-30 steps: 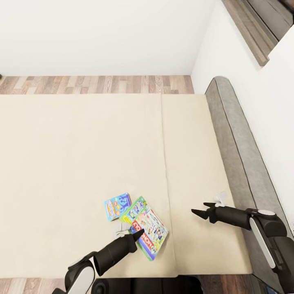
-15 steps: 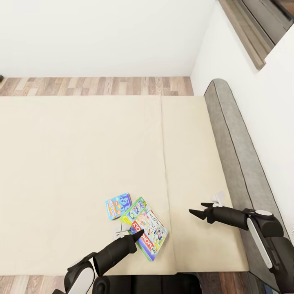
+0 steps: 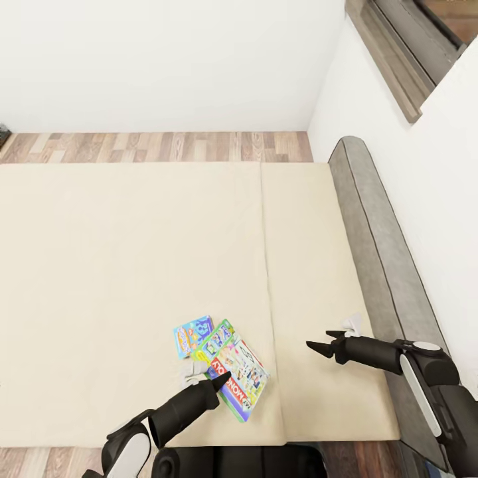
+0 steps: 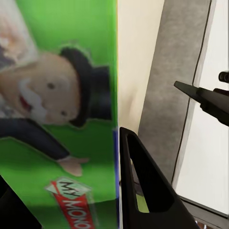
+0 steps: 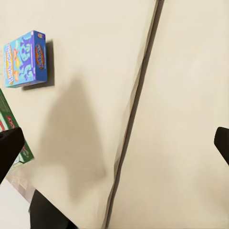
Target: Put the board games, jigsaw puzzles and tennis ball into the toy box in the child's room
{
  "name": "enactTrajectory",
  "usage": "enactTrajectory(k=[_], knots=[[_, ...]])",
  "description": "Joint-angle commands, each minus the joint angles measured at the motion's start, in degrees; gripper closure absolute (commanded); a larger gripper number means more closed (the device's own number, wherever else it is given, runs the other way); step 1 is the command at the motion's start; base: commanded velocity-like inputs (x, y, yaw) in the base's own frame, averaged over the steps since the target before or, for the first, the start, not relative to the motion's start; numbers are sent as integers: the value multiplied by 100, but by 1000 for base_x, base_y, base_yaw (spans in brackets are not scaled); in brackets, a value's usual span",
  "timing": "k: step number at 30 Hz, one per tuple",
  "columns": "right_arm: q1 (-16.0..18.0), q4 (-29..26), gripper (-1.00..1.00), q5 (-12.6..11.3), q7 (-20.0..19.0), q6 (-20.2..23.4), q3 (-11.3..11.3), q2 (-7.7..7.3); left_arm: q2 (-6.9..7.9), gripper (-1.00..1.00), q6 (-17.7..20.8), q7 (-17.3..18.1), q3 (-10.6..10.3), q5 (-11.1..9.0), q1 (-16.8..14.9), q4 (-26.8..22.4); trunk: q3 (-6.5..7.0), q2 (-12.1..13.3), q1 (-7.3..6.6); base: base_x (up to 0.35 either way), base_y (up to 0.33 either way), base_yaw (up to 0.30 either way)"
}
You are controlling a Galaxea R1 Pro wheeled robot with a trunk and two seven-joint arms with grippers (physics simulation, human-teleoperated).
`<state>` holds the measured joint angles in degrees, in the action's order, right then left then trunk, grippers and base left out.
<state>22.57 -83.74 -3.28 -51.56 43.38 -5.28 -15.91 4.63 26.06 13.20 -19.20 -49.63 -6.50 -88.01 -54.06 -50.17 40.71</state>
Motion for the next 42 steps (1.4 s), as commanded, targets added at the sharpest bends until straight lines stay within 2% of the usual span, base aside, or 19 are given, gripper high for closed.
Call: enactTrajectory(k=[1,42], knots=[[2,-2,-100,-32,0,47,-3,0,3,100,29,-4,10,-39,-2,-1,25,38,-21,0,0,-4],[-4,-13,-100,-32,-8,48,5,1,3,100,8,-2,61,-46,0,-6,1140,1683,-922,0,0,0]])
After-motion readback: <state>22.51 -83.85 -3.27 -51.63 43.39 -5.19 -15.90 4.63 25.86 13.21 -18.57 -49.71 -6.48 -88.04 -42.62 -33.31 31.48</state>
